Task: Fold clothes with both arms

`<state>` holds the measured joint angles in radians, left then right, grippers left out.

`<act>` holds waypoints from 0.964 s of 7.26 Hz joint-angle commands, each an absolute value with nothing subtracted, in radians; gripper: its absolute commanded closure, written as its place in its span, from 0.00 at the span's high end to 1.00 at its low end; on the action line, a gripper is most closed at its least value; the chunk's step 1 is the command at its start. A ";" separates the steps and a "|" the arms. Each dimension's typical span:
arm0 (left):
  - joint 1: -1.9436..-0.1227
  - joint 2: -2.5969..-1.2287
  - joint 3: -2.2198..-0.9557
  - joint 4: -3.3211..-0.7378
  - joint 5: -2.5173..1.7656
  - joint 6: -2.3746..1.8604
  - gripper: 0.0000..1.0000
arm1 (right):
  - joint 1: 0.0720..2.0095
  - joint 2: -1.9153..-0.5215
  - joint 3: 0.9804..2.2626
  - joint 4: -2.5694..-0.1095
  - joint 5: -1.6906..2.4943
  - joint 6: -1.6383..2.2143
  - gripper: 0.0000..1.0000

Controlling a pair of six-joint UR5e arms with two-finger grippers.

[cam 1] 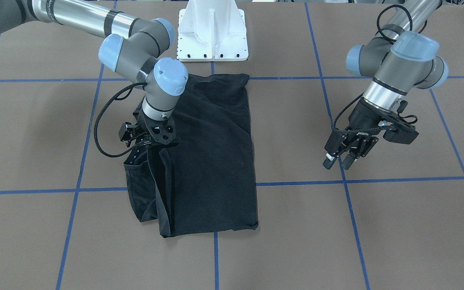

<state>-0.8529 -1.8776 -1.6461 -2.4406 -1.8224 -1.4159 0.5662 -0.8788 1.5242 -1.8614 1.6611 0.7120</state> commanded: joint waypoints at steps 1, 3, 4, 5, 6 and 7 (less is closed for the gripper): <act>-0.854 -1.878 -1.649 -2.441 -1.822 -1.416 0.73 | 0.626 -0.893 1.508 -1.859 1.667 0.612 1.00; -0.853 -1.878 -1.649 -2.441 -1.822 -1.416 0.73 | 0.652 -0.838 1.531 -1.947 1.699 0.612 1.00; -0.853 -1.878 -1.649 -2.441 -1.822 -1.416 0.73 | 0.650 -0.775 1.504 -1.956 1.704 0.659 1.00; -0.853 -1.878 -1.649 -2.441 -1.822 -1.416 0.73 | 0.647 -0.729 1.452 -1.928 1.710 0.719 1.00; -0.854 -1.878 -1.649 -2.441 -1.822 -1.416 0.73 | 0.643 -0.657 1.339 -1.877 1.719 0.748 1.00; -0.854 -1.876 -1.649 -2.441 -1.822 -1.416 0.73 | 0.634 -0.628 1.254 -1.829 1.718 0.752 1.00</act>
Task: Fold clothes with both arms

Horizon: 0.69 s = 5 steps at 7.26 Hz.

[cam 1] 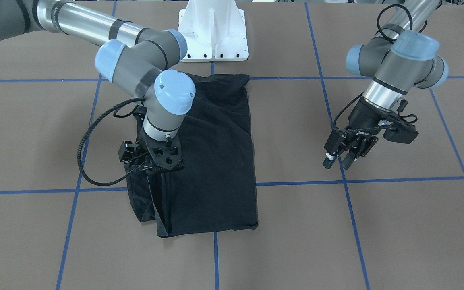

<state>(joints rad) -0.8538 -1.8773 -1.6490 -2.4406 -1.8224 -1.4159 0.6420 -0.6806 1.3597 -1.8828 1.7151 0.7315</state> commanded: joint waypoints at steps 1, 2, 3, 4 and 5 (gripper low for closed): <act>-0.853 -1.878 -1.648 -2.441 -1.824 -1.417 0.73 | 0.618 -0.632 1.229 -1.792 1.714 0.753 1.00; -0.853 -1.876 -1.644 -2.441 -1.824 -1.417 0.73 | 0.605 -0.635 1.203 -1.787 1.707 0.762 1.00; -0.853 -1.876 -1.641 -2.441 -1.824 -1.417 0.73 | 0.606 -0.637 1.194 -1.776 1.707 0.752 1.00; -0.853 -1.876 -1.640 -2.441 -1.824 -1.416 0.73 | 0.614 -0.649 1.196 -1.776 1.706 0.741 1.00; -0.853 -1.876 -1.640 -2.441 -1.824 -1.416 0.73 | 0.623 -0.660 1.201 -1.778 1.709 0.730 1.00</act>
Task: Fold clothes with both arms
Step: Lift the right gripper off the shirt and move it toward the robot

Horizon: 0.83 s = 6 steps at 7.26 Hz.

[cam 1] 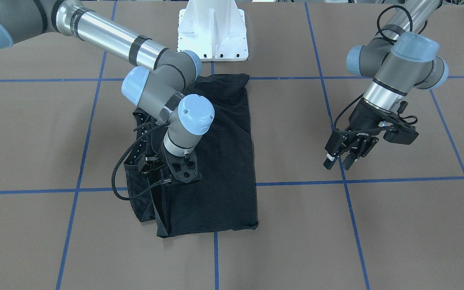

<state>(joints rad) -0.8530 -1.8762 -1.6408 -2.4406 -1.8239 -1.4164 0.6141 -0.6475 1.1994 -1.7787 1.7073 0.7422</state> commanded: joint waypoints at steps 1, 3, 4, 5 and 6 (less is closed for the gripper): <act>-0.853 -1.876 -1.640 -2.441 -1.824 -1.416 0.73 | 0.635 -0.676 1.203 -1.778 1.707 0.710 1.00; -0.853 -1.876 -1.640 -2.441 -1.824 -1.416 0.73 | 0.675 -0.716 1.228 -1.782 1.709 0.626 1.00; -0.853 -1.878 -1.641 -2.441 -1.824 -1.416 0.73 | 0.696 -0.766 1.271 -1.784 1.707 0.579 1.00; -0.853 -1.878 -1.644 -2.441 -1.822 -1.416 0.73 | 0.719 -0.838 1.342 -1.784 1.707 0.531 1.00; -0.853 -1.878 -1.646 -2.441 -1.824 -1.417 0.73 | 0.730 -0.851 1.397 -1.810 1.713 0.517 1.00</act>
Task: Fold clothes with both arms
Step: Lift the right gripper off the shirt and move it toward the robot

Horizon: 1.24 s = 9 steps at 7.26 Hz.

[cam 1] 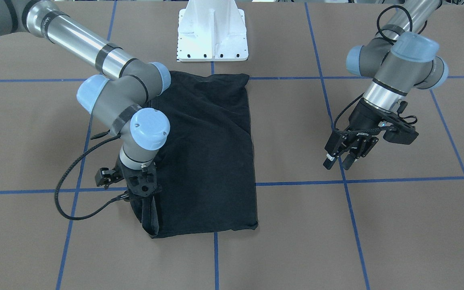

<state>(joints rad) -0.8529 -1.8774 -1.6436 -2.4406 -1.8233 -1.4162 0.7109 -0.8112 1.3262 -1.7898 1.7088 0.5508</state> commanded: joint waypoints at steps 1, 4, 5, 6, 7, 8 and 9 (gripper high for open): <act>-0.853 -1.878 -1.649 -2.441 -1.824 -1.417 0.73 | 0.724 -0.832 1.451 -1.880 1.716 0.581 1.00; -0.851 -1.879 -1.649 -2.441 -1.824 -1.417 0.73 | 0.643 -0.912 1.683 -1.873 1.808 1.303 1.00; -0.851 -1.879 -1.649 -2.441 -1.824 -1.417 0.73 | 0.573 -0.970 1.766 -1.821 1.799 1.620 1.00; -0.851 -1.879 -1.648 -2.441 -1.824 -1.417 0.73 | 0.519 -1.032 1.805 -1.698 1.792 1.890 0.99; -0.851 -1.879 -1.644 -2.441 -1.822 -1.416 0.73 | 0.465 -1.122 1.892 -1.636 1.760 2.060 0.99; -0.851 -1.878 -1.647 -2.441 -1.824 -1.417 0.73 | 0.412 -1.208 1.981 -1.608 1.718 2.156 0.97; -0.851 -1.878 -1.644 -2.441 -1.822 -1.417 0.73 | 0.376 -1.253 2.038 -1.608 1.706 2.252 0.96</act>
